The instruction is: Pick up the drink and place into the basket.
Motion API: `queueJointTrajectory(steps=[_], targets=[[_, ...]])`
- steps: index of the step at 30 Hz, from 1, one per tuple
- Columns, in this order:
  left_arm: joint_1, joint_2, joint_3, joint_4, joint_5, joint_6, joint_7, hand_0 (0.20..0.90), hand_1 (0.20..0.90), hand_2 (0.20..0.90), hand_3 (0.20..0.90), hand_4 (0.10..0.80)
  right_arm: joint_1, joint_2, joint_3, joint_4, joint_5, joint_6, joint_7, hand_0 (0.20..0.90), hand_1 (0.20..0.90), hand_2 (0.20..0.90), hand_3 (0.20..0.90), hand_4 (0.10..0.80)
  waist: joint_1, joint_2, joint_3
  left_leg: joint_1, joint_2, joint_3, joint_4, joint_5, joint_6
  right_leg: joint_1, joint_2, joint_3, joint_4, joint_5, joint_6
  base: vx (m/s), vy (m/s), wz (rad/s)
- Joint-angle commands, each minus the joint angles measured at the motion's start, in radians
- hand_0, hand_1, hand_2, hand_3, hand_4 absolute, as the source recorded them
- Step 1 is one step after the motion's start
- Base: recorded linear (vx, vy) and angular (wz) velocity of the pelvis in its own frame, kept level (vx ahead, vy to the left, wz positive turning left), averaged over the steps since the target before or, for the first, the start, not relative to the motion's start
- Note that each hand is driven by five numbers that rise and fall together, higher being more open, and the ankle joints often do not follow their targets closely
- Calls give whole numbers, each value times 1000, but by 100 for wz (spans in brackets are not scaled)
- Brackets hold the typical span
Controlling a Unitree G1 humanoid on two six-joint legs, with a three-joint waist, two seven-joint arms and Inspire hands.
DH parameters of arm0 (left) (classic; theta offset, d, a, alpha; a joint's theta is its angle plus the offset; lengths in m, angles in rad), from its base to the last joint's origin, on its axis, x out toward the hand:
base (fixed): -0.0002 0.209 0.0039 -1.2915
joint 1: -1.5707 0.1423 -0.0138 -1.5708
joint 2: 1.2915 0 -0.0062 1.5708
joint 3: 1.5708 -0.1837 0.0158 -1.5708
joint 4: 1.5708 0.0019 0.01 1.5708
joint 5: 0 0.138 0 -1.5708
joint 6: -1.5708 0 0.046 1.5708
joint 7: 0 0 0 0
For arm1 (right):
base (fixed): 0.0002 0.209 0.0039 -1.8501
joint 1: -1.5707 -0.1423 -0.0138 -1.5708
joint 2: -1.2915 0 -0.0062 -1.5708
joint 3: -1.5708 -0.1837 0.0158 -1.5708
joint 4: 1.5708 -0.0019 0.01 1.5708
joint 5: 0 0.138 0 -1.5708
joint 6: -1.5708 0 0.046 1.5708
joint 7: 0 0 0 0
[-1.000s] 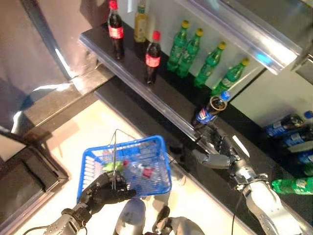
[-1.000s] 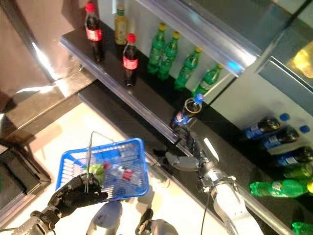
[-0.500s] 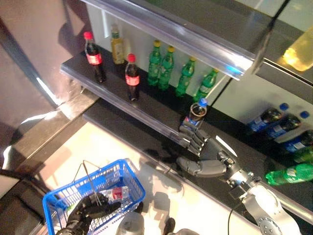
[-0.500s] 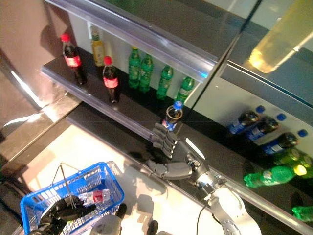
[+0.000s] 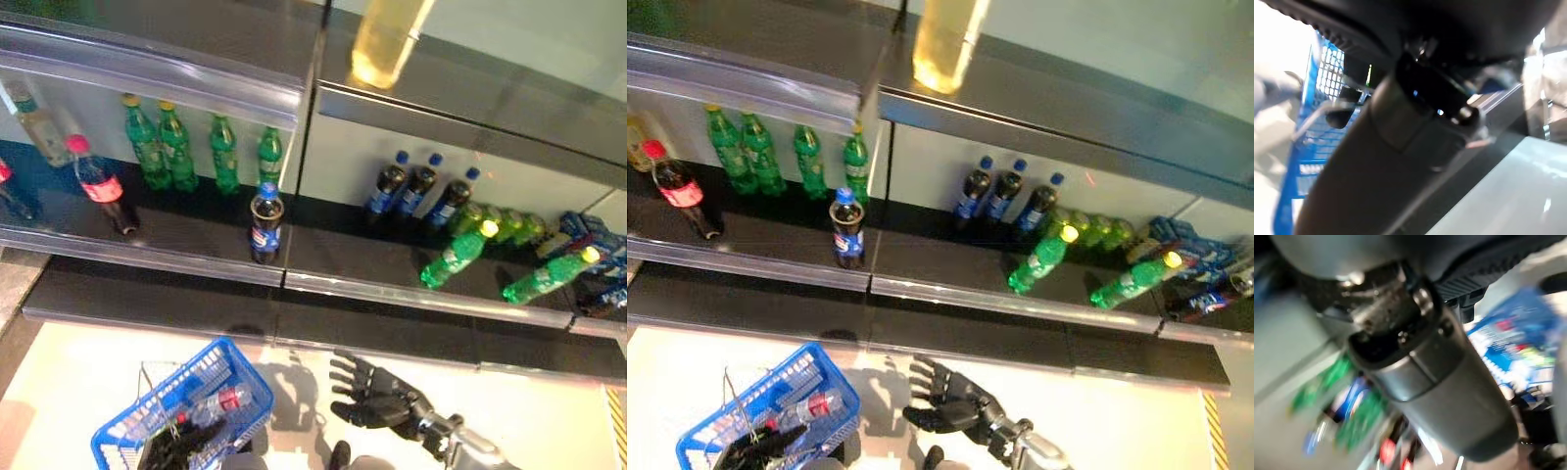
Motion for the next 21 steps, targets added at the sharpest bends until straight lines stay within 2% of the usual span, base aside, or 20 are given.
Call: queueJointTrajectory(steps=[1, 2, 4, 5, 7, 8, 9, 10, 11, 12, 13, 15, 16, 17, 19, 20, 21], targets=[[-64, 29, 60, -60, 10, -200, 49, 300, 300, 300, 200, 100, -48, -9, -34, -62, -22, -29, -62, 900, 900, 900, 900, 800, 8, 19, -11, -113, 27, -127, 98, -2, -25, 43, 15, 15, 77, -25, 12, -155, -533, -88], [-65, 28, 61, -57, 5, -199, 52, 300, 300, 300, 200, 100, -46, -10, -36, -61, -27, -22, -73, 900, 900, 900, 900, 800, 5, 19, -11, -112, 36, -128, 98, 1, -28, 40, 22, 19, 77, -28, 8, -128, -492, -90], [-32, 12, 82, -56, -46, -204, 68, 300, 300, 300, 200, 100, -12, -40, -56, -60, -59, 5, -72, 900, 900, 900, 900, 800, -15, 17, -2, -104, 83, -153, 103, 10, -35, 26, 62, 47, 82, -42, -26, -127, -441, -80], [-22, 7, 87, -52, -63, -208, 66, 300, 300, 300, 200, 100, -3, -46, -60, -60, -63, 20, -73, 900, 900, 900, 900, 800, -17, 16, -2, -103, 86, -165, 109, 7, -33, 23, 71, 56, 83, -44, -31, -126, -433, -103], [33, -35, 123, -38, -149, -251, 55, 300, 300, 300, 200, 100, 7, -56, -58, -10, -130, 36, -64, 900, 900, 900, 900, 800, 3, 12, 4, -123, 23, -306, 189, -35, 5, 9, 96, 123, 89, -48, -53, -69, -361, -113], [45, -41, 130, -35, -172, -259, 42, 300, 300, 300, 200, 100, 7, -56, -59, -1, -132, 45, -70, 900, 900, 900, 900, 800, 7, 10, 2, -132, 6, -331, 208, -46, 15, 4, 98, 133, 90, -48, -56, -12, -310, -125], [60, -54, 152, -22, -200, -270, 14, 300, 300, 300, 200, 100, -4, -47, -56, 62, -153, 23, -58, 900, 900, 900, 900, 800, 19, 8, 4, -139, -48, -350, 259, -99, 44, 6, 104, 147, 90, -52, -61, 49, -295, -132], [68, -65, 168, -5, -203, -270, -10, 300, 300, 300, 200, 100, -22, -23, -63, 136, -172, 13, -60, 900, 900, 900, 900, 800, 25, 11, -2, -152, -102, -339, 287, -134, 71, 7, 111, 152, 85, -50, -67, 78, -255, -132], [67, -66, 169, 3, -199, -268, -16, 300, 300, 300, 200, 100, -31, -11, -69, 168, -177, 8, -63, 900, 900, 900, 900, 800, 27, 14, -2, -157, -122, -326, 299, -148, 78, 11, 114, 148, 85, -50, -67, 148, -259, -119], [60, -70, 170, 22, -187, -260, -22, 300, 300, 300, 200, 100, -47, 18, -92, 242, -182, -1, -83, 900, 900, 900, 900, 800, 26, 28, -3, -169, -162, -280, 316, -161, 85, 21, 125, 131, 86, -51, -69, 148, -183, -96], [56, -70, 169, 29, -184, -255, -20, 300, 300, 300, 200, 100, -52, 30, -104, 270, -183, 0, -100, 900, 900, 900, 900, 800, 25, 36, -2, -176, -179, -265, 319, -159, 84, 27, 131, 122, 87, -52, -69, 214, -199, -57], [44, -74, 167, 50, -184, -242, -15, 300, 300, 300, 200, 100, -69, 56, -134, 361, -197, 4, -161, 900, 900, 900, 900, 800, 25, 71, 3, -200, -235, -235, 302, -122, 68, 50, 159, 103, 88, -58, -66, 234, -139, 15], [43, -75, 168, 54, -185, -242, -17, 300, 300, 300, 200, 100, -70, 58, -136, 370, -198, 8, -173, 900, 900, 900, 900, 800, 26, 76, 6, -201, -242, -233, 298, -113, 64, 56, 163, 102, 89, -60, -66, 271, -125, 38], [44, -77, 166, 64, -196, -247, -25, 300, 300, 300, 200, 100, -70, 69, -152, 415, -186, 16, -208, 900, 900, 900, 900, 800, 32, 96, 5, -229, -263, -221, 286, -57, 49, 68, 187, 98, 96, -76, -70, 249, -105, 33], [50, -88, 169, 80, -219, -259, -43, 300, 300, 300, 200, 100, -72, 83, -179, 485, -193, 14, -225, 900, 900, 900, 900, 800, 43, 115, 1, -274, -281, -212, 300, 0, 43, 79, 221, 102, 138, -120, -88, 345, -125, 10], [53, -90, 174, 97, -230, -268, -57, 300, 300, 300, 200, 100, -73, 91, -186, 526, -215, 0, -226, 900, 900, 900, 900, 800, 48, 115, 0, -282, -288, -213, 314, -6, 50, 77, 231, 109, 173, -148, -94, 380, -103, -8], [55, -92, 184, 116, -239, -275, -65, 300, 300, 300, 200, 100, -75, 100, -191, 570, -248, -19, -226, 900, 900, 900, 900, 800, 51, 109, -8, -273, -296, -220, 316, -51, 71, 72, 239, 117, 210, -176, -97, 386, -78, -8]])
